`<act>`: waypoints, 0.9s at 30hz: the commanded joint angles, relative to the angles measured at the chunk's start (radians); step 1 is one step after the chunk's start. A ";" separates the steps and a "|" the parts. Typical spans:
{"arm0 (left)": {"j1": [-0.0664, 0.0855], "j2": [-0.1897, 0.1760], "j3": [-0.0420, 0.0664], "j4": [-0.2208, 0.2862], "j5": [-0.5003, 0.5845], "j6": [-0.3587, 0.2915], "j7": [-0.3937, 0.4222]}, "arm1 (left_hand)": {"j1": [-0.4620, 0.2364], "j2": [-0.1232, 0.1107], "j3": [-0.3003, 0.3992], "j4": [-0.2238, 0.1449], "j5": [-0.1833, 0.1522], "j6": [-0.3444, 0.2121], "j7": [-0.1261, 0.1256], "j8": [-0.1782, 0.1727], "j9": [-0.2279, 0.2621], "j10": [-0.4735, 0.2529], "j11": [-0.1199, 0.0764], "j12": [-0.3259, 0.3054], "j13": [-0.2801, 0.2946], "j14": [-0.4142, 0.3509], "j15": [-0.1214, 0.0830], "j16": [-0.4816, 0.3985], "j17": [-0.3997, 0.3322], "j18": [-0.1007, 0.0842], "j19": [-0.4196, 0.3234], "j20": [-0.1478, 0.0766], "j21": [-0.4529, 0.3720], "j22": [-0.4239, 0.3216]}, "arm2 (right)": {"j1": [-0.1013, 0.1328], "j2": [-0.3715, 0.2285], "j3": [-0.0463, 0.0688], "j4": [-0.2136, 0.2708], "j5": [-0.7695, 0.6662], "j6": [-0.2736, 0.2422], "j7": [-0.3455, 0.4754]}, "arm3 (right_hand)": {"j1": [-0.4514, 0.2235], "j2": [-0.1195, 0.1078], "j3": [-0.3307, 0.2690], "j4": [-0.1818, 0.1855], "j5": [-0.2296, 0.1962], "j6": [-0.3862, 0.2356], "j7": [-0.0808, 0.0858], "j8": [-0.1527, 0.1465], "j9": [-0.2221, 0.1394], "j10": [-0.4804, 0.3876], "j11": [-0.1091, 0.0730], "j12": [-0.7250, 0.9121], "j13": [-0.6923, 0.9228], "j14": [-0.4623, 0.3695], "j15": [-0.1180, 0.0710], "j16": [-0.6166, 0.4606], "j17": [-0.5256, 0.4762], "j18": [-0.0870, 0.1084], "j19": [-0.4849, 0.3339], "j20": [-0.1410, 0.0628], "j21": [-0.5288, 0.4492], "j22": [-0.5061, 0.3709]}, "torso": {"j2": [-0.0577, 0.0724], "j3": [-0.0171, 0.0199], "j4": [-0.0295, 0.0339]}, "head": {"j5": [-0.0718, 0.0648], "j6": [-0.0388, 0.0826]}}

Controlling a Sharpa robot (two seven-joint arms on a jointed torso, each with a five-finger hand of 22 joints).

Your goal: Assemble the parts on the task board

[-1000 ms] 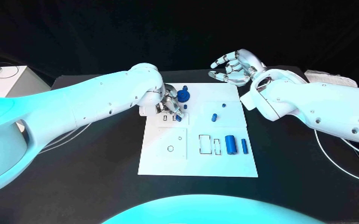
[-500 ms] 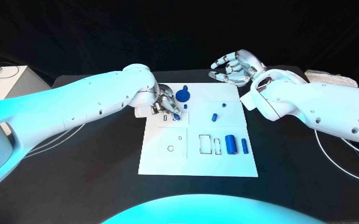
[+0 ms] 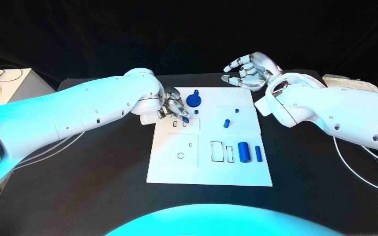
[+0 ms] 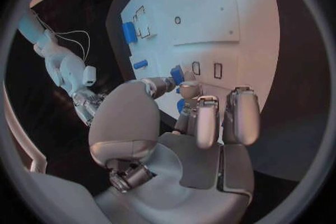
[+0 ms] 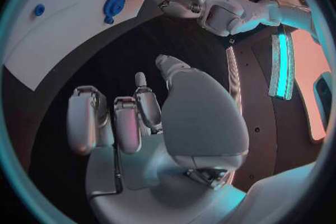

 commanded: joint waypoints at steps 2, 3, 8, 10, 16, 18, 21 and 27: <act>-0.004 -0.001 -0.001 0.011 -0.089 -0.046 0.020 | -0.011 0.000 0.189 -0.184 0.004 0.022 -0.013 0.005 0.203 0.008 0.001 0.003 -0.002 0.101 -0.005 0.004 0.249 -0.004 0.005 0.000 0.004 0.021 | -0.002 -0.001 0.000 0.000 -0.008 0.014 0.004 | -0.006 0.005 0.001 0.001 0.006 -0.005 0.000 -0.001 0.000 -0.006 0.002 -0.007 0.056 0.068 0.005 -0.002 0.118 0.015 0.020 0.007 -0.003 0.134 | 0.001 -0.0003 -0.0010 | 0.001 0.002; -0.005 -0.001 -0.001 0.012 -0.097 -0.046 0.022 | -0.011 -0.001 0.190 -0.185 0.004 0.022 -0.013 0.005 0.203 0.007 0.001 0.002 -0.005 0.101 -0.005 0.004 0.249 -0.004 0.005 0.000 0.004 0.021 | -0.002 -0.001 0.000 0.000 -0.008 0.015 0.004 | -0.006 0.005 0.001 0.001 0.006 -0.005 0.000 -0.001 0.000 -0.006 0.002 -0.007 0.056 0.068 0.005 -0.002 0.118 0.015 0.020 0.007 -0.003 0.134 | 0.001 -0.0003 -0.0010 | 0.002 0.002; -0.009 0.002 -0.002 0.012 -0.158 -0.045 0.032 | -0.011 -0.004 0.192 -0.188 0.003 0.022 -0.013 0.003 0.204 0.005 0.001 -0.001 -0.009 0.100 -0.006 0.003 0.248 -0.003 0.004 -0.001 0.003 0.020 | -0.003 -0.001 0.000 -0.001 -0.008 0.015 0.004 | -0.007 0.006 0.001 0.001 0.007 -0.005 0.001 -0.001 0.000 -0.007 0.002 -0.008 0.055 0.068 0.005 -0.003 0.118 0.015 0.020 0.007 -0.003 0.133 | 0.002 0.0000 -0.0009 | 0.001 0.000; -0.010 0.004 -0.002 0.013 -0.184 -0.044 0.038 | -0.011 -0.006 0.193 -0.190 0.003 0.022 -0.013 0.003 0.204 0.005 0.001 -0.002 -0.010 0.100 -0.006 0.004 0.249 -0.003 0.004 -0.001 0.003 0.019 | -0.003 -0.001 0.000 -0.002 -0.008 0.015 0.004 | -0.007 0.006 0.001 0.001 0.007 -0.005 0.001 -0.001 0.000 -0.007 0.002 -0.008 0.055 0.068 0.005 -0.003 0.118 0.015 0.020 0.007 -0.003 0.133 | 0.003 -0.0001 -0.0009 | 0.001 0.000; -0.016 0.007 -0.004 0.016 -0.259 -0.039 0.051 | -0.009 -0.010 0.196 -0.194 0.001 0.023 -0.013 0.001 0.205 0.004 0.001 -0.004 -0.014 0.102 -0.006 0.005 0.252 -0.003 0.004 -0.001 0.003 0.019 | -0.004 -0.001 0.000 -0.003 -0.007 0.016 0.004 | -0.008 0.007 0.001 0.002 0.008 -0.006 0.001 -0.001 0.000 -0.007 0.002 -0.008 0.055 0.068 0.005 -0.002 0.118 0.015 0.020 0.007 -0.004 0.133 | 0.003 0.0000 -0.0015 | 0.001 -0.002; -0.018 0.008 -0.004 0.017 -0.274 -0.040 0.053 | -0.009 -0.010 0.196 -0.194 0.001 0.023 -0.013 0.001 0.205 0.004 0.001 -0.004 -0.014 0.102 -0.006 0.005 0.252 -0.003 0.004 -0.001 0.003 0.019 | -0.004 -0.001 0.000 -0.003 -0.007 0.016 0.004 | -0.008 0.007 0.001 0.002 0.008 -0.006 0.001 -0.001 0.000 -0.007 0.002 -0.008 0.055 0.068 0.005 -0.002 0.118 0.015 0.020 0.007 -0.004 0.133 | 0.003 -0.0001 -0.0012 | 0.001 -0.004; -0.020 0.010 -0.005 0.019 -0.288 -0.040 0.056 | -0.009 -0.011 0.197 -0.195 0.001 0.024 -0.013 0.001 0.205 0.004 0.001 -0.004 -0.014 0.102 -0.006 0.006 0.252 -0.003 0.004 -0.001 0.003 0.019 | -0.005 0.000 0.000 -0.002 -0.007 0.017 0.004 | -0.008 0.007 0.001 0.002 0.008 -0.006 0.001 -0.001 0.000 -0.007 0.002 -0.008 0.055 0.068 0.005 -0.002 0.118 0.015 0.020 0.007 -0.004 0.133 | 0.003 0.0000 -0.0011 | 0.001 -0.005; -0.024 0.009 -0.007 0.026 -0.302 -0.050 0.061 | -0.008 -0.012 0.198 -0.196 0.001 0.024 -0.013 0.001 0.205 0.005 0.000 -0.004 -0.014 0.102 -0.006 0.006 0.253 -0.003 0.003 -0.001 0.002 0.018 | -0.005 -0.001 0.000 -0.002 -0.007 0.018 0.004 | -0.010 0.008 0.001 0.002 0.009 -0.006 0.001 -0.001 0.001 -0.006 0.003 -0.007 0.056 0.068 0.006 -0.003 0.118 0.015 0.020 0.007 -0.004 0.133 | 0.003 0.0000 -0.0009 | -0.001 -0.009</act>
